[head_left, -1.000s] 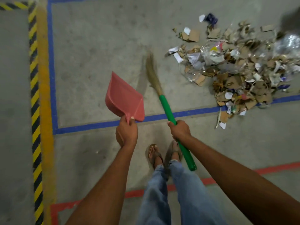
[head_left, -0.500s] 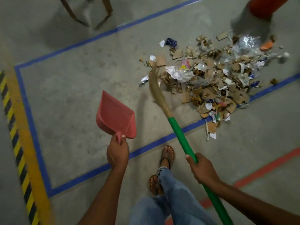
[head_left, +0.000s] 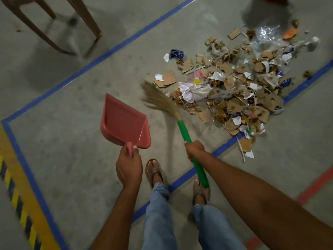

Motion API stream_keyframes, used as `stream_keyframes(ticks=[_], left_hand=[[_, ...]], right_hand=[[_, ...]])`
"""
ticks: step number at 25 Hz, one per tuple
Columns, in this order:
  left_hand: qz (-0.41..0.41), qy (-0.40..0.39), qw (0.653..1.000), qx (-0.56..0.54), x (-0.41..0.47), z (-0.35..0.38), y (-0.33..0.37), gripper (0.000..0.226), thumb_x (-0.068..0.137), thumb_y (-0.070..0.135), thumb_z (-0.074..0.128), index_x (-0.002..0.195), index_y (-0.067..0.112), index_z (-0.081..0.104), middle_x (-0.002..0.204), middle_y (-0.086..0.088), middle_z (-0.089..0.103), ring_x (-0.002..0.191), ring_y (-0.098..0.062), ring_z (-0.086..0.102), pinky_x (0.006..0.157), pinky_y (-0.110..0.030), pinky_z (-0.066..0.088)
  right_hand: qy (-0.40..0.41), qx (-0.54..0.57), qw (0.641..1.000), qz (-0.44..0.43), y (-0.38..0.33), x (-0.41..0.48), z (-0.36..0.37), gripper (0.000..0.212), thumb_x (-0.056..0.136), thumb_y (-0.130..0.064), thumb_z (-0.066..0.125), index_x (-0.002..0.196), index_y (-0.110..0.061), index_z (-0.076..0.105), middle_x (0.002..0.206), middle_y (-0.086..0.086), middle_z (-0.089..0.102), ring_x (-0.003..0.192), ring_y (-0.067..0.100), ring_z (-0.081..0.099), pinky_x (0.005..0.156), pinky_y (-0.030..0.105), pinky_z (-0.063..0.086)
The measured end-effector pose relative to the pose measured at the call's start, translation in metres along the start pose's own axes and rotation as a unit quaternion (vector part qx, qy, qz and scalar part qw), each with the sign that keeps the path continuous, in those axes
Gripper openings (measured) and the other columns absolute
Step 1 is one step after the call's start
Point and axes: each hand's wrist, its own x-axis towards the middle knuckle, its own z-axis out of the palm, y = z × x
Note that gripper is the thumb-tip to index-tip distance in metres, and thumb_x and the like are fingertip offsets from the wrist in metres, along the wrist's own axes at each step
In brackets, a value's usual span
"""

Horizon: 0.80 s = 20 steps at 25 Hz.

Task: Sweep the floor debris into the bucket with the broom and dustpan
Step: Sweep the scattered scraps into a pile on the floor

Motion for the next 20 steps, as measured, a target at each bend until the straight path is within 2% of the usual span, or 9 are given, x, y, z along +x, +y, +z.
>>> stream_keyframes(ticks=[2,5,11,14,16,17,20], left_hand=[[0.013,-0.013,1.000,-0.007,0.029,0.018,0.012,0.026,0.099,0.035,0.057,0.113,0.018,0.071,0.105,-0.008,0.073,0.101,-0.032,0.066,0.079,-0.032,0.041],[0.042,-0.066,0.997,-0.002,0.058,0.046,0.043,0.028,0.098,0.038,0.058,0.116,0.022,0.072,0.105,-0.005,0.074,0.100,-0.028,0.066,0.078,-0.030,0.041],[0.125,-0.162,0.979,0.019,0.080,0.093,0.118,0.027,0.099,0.041,0.057,0.118,0.027,0.071,0.101,0.000,0.073,0.096,-0.025,0.065,0.078,-0.031,0.043],[0.152,-0.187,0.971,0.014,0.077,0.107,0.150,0.026,0.099,0.041,0.057,0.116,0.027,0.070,0.097,0.002,0.071,0.091,-0.023,0.064,0.076,-0.033,0.044],[0.163,-0.193,0.967,0.023,0.072,0.113,0.166,0.027,0.101,0.041,0.056,0.118,0.025,0.070,0.094,0.005,0.067,0.088,-0.020,0.061,0.077,-0.031,0.043],[0.168,-0.194,0.966,0.023,0.069,0.115,0.174,0.028,0.101,0.041,0.056,0.119,0.025,0.069,0.094,0.006,0.065,0.088,-0.018,0.059,0.078,-0.031,0.042],[0.179,-0.203,0.963,0.011,0.058,0.117,0.194,0.028,0.102,0.041,0.055,0.119,0.023,0.069,0.094,0.007,0.063,0.088,-0.017,0.057,0.079,-0.032,0.041]], right_hand=[[0.043,0.054,0.997,0.044,-0.013,0.036,-0.011,0.044,0.099,-0.042,0.057,0.103,0.001,0.065,0.065,0.011,0.068,0.041,0.022,0.059,0.041,0.026,0.046],[0.103,0.121,0.984,0.085,-0.019,0.078,-0.046,0.041,0.097,-0.042,0.059,0.100,-0.001,0.065,0.063,0.011,0.067,0.039,0.023,0.058,0.040,0.027,0.046],[0.217,0.231,0.943,0.104,-0.013,0.135,-0.145,0.042,0.090,-0.047,0.064,0.091,-0.005,0.063,0.054,0.011,0.061,0.037,0.024,0.056,0.049,0.037,0.053],[0.249,0.263,0.929,0.078,-0.027,0.124,-0.194,0.034,0.091,-0.044,0.065,0.099,-0.011,0.061,0.065,0.012,0.063,0.041,0.024,0.057,0.046,0.034,0.050],[0.276,0.263,0.922,0.065,-0.036,0.106,-0.222,0.040,0.087,-0.046,0.068,0.097,-0.008,0.068,0.068,0.012,0.067,0.051,0.027,0.063,0.052,0.039,0.057],[0.281,0.268,0.919,0.061,-0.039,0.092,-0.234,0.043,0.085,-0.047,0.069,0.093,-0.005,0.071,0.066,0.011,0.067,0.051,0.027,0.064,0.053,0.039,0.058],[0.266,0.277,0.923,0.033,-0.043,0.034,-0.253,0.038,0.090,-0.040,0.069,0.083,-0.002,0.070,0.057,0.010,0.062,0.040,0.022,0.054,0.043,0.028,0.047]])
